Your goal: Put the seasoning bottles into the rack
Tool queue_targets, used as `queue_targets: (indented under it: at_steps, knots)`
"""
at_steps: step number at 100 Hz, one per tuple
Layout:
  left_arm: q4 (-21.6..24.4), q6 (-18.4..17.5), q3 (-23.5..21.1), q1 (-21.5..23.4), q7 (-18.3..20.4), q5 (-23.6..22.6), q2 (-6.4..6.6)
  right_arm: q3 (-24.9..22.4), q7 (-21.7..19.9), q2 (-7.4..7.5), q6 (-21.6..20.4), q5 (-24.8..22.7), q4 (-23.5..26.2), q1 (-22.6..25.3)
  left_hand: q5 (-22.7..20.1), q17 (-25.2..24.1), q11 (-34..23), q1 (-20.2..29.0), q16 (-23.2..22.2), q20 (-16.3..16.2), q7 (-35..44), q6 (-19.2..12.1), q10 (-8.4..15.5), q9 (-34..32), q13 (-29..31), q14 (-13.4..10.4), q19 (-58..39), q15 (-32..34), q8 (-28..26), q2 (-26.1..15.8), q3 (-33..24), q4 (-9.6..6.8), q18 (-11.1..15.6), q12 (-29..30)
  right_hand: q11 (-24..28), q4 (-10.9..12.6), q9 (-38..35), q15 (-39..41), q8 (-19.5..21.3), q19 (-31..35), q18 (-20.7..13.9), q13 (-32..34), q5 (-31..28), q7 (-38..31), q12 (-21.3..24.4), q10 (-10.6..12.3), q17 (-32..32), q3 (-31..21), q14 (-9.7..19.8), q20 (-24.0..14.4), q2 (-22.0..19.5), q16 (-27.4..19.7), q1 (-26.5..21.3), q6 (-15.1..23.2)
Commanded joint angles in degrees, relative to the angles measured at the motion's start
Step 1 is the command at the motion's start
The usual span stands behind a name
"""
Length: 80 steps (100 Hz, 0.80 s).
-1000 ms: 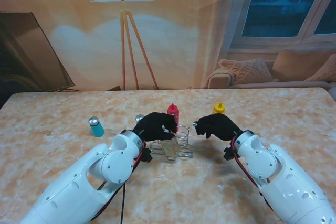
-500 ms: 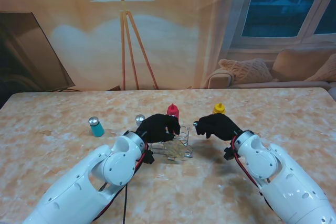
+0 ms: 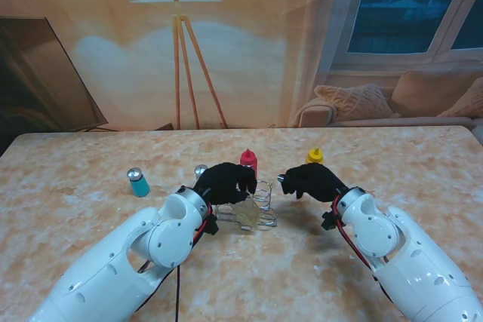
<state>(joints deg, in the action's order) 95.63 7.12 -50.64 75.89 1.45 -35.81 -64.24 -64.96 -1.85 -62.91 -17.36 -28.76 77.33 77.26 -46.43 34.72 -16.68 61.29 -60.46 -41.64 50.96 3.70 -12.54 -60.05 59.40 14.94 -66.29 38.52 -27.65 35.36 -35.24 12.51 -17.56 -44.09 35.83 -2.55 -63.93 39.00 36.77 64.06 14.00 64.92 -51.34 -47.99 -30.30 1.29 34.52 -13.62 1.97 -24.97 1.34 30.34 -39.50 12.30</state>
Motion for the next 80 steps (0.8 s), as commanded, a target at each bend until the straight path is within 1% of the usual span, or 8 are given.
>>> queue_targets:
  at_steps: [1, 25, 32, 56, 70, 80]
  knots:
    - [0.42, -0.09, 0.21, -0.21, 0.53, -0.23, -0.1, 0.19, -0.72, -0.24, -0.11, -0.11, -0.02, 0.34, -0.85, -0.25, -2.33, 5.93, 0.18, -1.97, 0.37, -0.49, 1.82, -2.37, 0.82, -3.62, -2.03, 2.78, 0.65, -2.11, -3.1, -3.01, 2.3, -0.7, 0.0, -0.69, 0.24, -0.19, -0.45, 0.18, 0.3, -0.07, 0.32, -0.25, -1.16, 0.87, -0.26, 0.21, 0.75, -1.11, 0.41, 1.72, 0.22, 1.34]
    - [0.47, 0.54, 0.75, -0.58, 0.2, -2.21, -0.02, 0.09, -0.58, -0.24, -0.14, -0.22, 0.01, 0.43, -0.75, -0.29, -2.68, 5.48, -1.59, -4.1, 0.36, -0.25, 1.56, -2.26, 0.5, -4.62, -4.32, 6.82, 0.67, -1.76, -3.48, -3.11, 3.48, -0.87, 0.0, -0.68, 0.26, -0.16, -0.46, 0.2, 0.36, 0.0, 0.36, -0.2, -1.16, 0.85, -0.25, 0.16, 0.81, -1.1, 0.44, 1.72, 0.16, 1.4]
    - [0.47, 0.67, 0.87, -0.65, 0.16, -3.08, 0.06, 0.09, -0.59, -0.24, -0.15, -0.21, -0.01, 0.44, -0.77, -0.08, -2.79, 5.36, -1.67, -4.35, 0.4, -0.19, 1.56, -2.37, 0.69, -4.84, -4.55, 7.34, 0.68, -1.62, -3.58, -3.13, 3.63, -0.89, 0.01, -0.69, 0.26, -0.17, -0.46, 0.2, 0.36, -0.01, 0.42, -0.19, -1.16, 0.81, -0.25, 0.16, 0.74, -1.1, 0.47, 1.72, 0.16, 1.36]
    - [0.24, 0.69, 1.5, -0.79, -0.47, -3.56, -0.06, 0.06, -0.61, -0.23, -0.17, -0.24, 0.04, 0.47, -0.59, -0.22, -2.98, 5.06, -1.55, -4.87, 0.51, -0.08, 1.4, -2.22, 0.48, -4.91, -4.7, 8.08, 0.71, -1.54, -4.09, -3.16, 3.96, -0.93, 0.04, -0.69, 0.17, -0.2, -0.45, 0.18, 0.31, -0.08, 0.38, -0.2, -1.16, 0.9, -0.28, 0.15, 0.78, -1.08, 0.45, 1.7, 0.19, 1.38]
    - [-0.32, 0.93, 2.33, -1.17, -1.52, -4.11, -0.29, 0.07, -0.62, -0.23, -0.1, -0.27, 0.06, 0.47, -0.25, -0.15, -3.33, 4.49, -1.51, -5.37, 0.66, 0.18, 1.03, -2.08, 0.36, -5.09, -5.19, 8.96, 0.67, -1.11, -4.35, -3.13, 4.48, -1.09, 0.0, -0.69, 0.24, -0.19, -0.43, 0.15, 0.42, -0.06, 0.34, -0.23, -1.15, 0.9, -0.35, 0.15, 0.78, -1.07, 0.48, 1.71, 0.19, 1.44]
    - [-0.88, 0.65, 2.89, -1.55, -2.16, -4.48, -0.41, 0.05, -0.61, -0.23, -0.09, -0.28, 0.08, 0.49, -0.15, 0.0, -3.46, 4.09, -1.19, -5.57, 0.82, -0.09, 1.33, -2.01, 0.39, -5.51, -5.27, 9.4, 0.68, -0.8, -4.57, -3.0, 4.8, -0.98, 0.02, -0.68, 0.2, -0.16, -0.44, 0.2, 0.33, -0.02, 0.36, -0.23, -1.16, 0.83, -0.3, 0.13, 0.85, -1.08, 0.46, 1.71, 0.18, 1.42]
